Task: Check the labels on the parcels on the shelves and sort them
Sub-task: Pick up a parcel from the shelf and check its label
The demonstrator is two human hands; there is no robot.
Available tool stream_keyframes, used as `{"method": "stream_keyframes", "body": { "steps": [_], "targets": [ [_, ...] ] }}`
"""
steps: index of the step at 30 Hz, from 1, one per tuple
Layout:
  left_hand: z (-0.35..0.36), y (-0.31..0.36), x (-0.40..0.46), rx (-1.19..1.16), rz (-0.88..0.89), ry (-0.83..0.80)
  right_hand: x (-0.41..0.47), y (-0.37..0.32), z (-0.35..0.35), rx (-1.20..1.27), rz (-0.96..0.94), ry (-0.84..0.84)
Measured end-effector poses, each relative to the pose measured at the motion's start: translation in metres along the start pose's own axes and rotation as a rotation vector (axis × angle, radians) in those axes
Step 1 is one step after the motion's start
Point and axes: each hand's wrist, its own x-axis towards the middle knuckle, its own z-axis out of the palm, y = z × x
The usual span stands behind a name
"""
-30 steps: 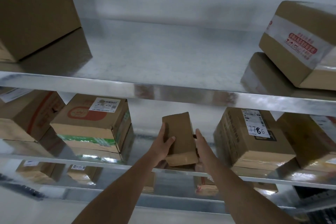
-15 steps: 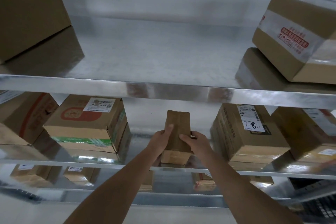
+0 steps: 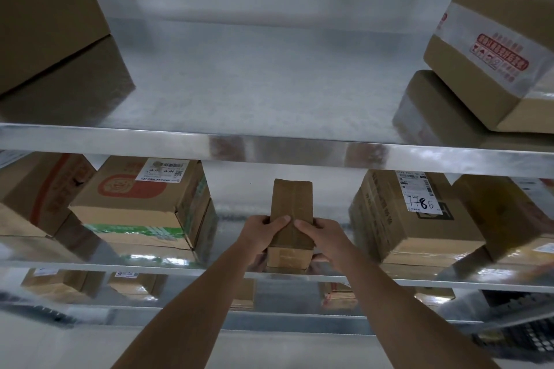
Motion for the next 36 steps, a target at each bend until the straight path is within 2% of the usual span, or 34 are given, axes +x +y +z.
{"method": "stream_keyframes", "body": {
  "steps": [25, 32, 36],
  "targets": [
    [0.004, 0.005, -0.007, 0.03, 0.004, 0.008, 0.002, 0.001, 0.002, -0.059, -0.022, 0.022],
    [-0.001, 0.012, -0.012, -0.03, 0.101, -0.041, -0.002, -0.003, 0.004, -0.068, 0.019, 0.024],
    [-0.006, 0.025, -0.022, -0.042, 0.025, -0.047, -0.008, -0.015, 0.004, -0.116, 0.01, 0.028]
  ]
}}
